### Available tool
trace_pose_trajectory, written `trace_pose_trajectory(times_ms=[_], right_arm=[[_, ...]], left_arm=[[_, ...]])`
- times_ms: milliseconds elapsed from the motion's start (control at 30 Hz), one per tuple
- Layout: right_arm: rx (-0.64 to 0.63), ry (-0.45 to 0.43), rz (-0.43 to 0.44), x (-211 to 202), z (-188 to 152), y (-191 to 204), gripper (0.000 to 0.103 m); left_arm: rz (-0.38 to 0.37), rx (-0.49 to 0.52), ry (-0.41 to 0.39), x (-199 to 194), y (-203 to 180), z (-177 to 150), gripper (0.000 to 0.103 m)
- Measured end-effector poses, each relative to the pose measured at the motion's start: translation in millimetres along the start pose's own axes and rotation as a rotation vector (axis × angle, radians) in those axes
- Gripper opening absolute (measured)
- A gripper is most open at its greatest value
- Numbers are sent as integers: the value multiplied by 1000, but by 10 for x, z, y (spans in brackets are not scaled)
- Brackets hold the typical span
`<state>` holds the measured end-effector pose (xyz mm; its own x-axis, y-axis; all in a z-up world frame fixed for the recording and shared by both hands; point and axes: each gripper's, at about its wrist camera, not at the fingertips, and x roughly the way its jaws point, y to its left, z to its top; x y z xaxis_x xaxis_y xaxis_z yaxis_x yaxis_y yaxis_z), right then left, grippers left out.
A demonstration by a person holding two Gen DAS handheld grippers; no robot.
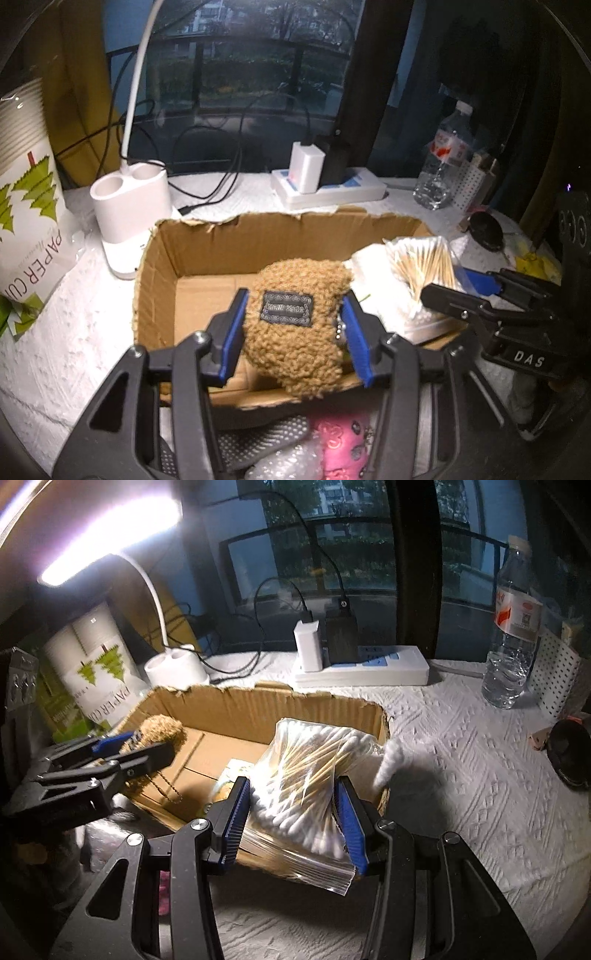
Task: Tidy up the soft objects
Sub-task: 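Carry the swab bag and brown pouch over the cardboard box with both tools, then lower the swab bag and pouch into the box and open both tools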
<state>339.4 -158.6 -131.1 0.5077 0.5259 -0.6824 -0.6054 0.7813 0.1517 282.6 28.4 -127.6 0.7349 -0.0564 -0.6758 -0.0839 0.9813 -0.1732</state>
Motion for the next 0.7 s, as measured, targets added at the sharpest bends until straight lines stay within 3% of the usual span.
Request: trace_pose_trajectory(times_ms=[433, 700], right_arm=[[-72, 42, -82, 123, -34, 77, 50], [-66, 57, -87, 133, -15, 82, 52]], left_arm=[[22, 6, 64, 201, 4, -44, 51], [15, -4, 79, 212, 8, -25, 54]])
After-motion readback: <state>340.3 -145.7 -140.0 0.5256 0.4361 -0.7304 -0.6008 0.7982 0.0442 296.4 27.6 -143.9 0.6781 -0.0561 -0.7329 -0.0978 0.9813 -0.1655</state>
